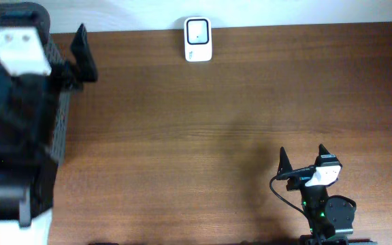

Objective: Scan the item barcode
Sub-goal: 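Reach the left gripper into the basket and grasp the mint-green toilet-paper pack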

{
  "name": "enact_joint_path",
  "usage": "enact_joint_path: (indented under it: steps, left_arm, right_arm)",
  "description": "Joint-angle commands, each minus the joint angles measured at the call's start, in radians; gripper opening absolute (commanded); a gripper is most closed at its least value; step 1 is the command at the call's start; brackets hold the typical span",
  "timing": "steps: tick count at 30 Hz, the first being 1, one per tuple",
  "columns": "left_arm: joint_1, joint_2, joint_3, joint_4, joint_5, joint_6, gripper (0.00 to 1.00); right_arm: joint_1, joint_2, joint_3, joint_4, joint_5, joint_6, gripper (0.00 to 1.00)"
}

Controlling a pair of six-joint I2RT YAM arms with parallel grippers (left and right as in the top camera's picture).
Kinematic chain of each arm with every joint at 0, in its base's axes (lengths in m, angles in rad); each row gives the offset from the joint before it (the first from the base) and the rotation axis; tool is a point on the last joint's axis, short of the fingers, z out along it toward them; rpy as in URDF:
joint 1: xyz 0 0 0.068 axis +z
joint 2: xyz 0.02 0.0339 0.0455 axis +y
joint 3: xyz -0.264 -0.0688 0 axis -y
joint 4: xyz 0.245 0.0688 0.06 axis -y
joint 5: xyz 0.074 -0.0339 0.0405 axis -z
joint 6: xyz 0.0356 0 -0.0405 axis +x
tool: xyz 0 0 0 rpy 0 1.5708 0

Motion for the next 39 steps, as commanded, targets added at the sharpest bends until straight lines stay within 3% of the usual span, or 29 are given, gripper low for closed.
enact_joint_path:
  steps: [1,4,6,14,19,21,24,28,32,37,39]
  left_arm:
    - [0.076,0.174,0.281,-0.14,-0.021,-0.01,0.99]
    - [0.215,0.443,0.687,-0.431,0.024,-0.029,0.99]
    - [0.271,0.552,0.769,-0.489,0.024,-0.029,0.99]
    - [0.415,0.663,0.769,-0.381,0.005,-0.027,0.99]
    - [0.481,0.713,0.769,-0.345,-0.222,0.025,0.99]
    - [0.507,0.751,0.768,-0.365,-0.208,0.039,1.0]
    - [0.507,0.813,0.768,-0.471,-0.106,0.187,0.95]
    - [0.508,0.897,0.768,-0.554,-0.13,0.187,0.94]
    - [0.52,0.973,0.768,-0.678,-0.148,0.113,0.83]
    - [0.519,1.028,0.768,-0.753,-0.134,-0.293,0.99]
    - [0.518,1.038,0.768,-0.778,-0.123,-0.31,0.99]
  right_arm:
    - [-0.003,-0.007,-0.008,-0.001,0.006,0.003,0.99]
    - [-0.003,-0.007,-0.008,-0.001,0.006,0.003,0.99]
    - [-0.003,-0.007,-0.008,-0.001,0.006,0.003,0.99]
    - [-0.003,-0.007,-0.008,-0.001,0.006,0.003,0.99]
    - [-0.003,-0.007,-0.008,-0.001,0.006,0.003,0.99]
    - [-0.003,-0.007,-0.008,-0.001,0.006,0.003,0.99]
    - [-0.003,-0.007,-0.008,-0.001,0.006,0.003,0.99]
    - [-0.003,-0.007,-0.008,-0.001,0.006,0.003,0.99]
    - [-0.003,-0.007,-0.008,-0.001,0.006,0.003,0.99]
    - [-0.003,-0.007,-0.008,-0.001,0.006,0.003,0.99]
    - [-0.003,-0.007,-0.008,-0.001,0.006,0.003,0.99]
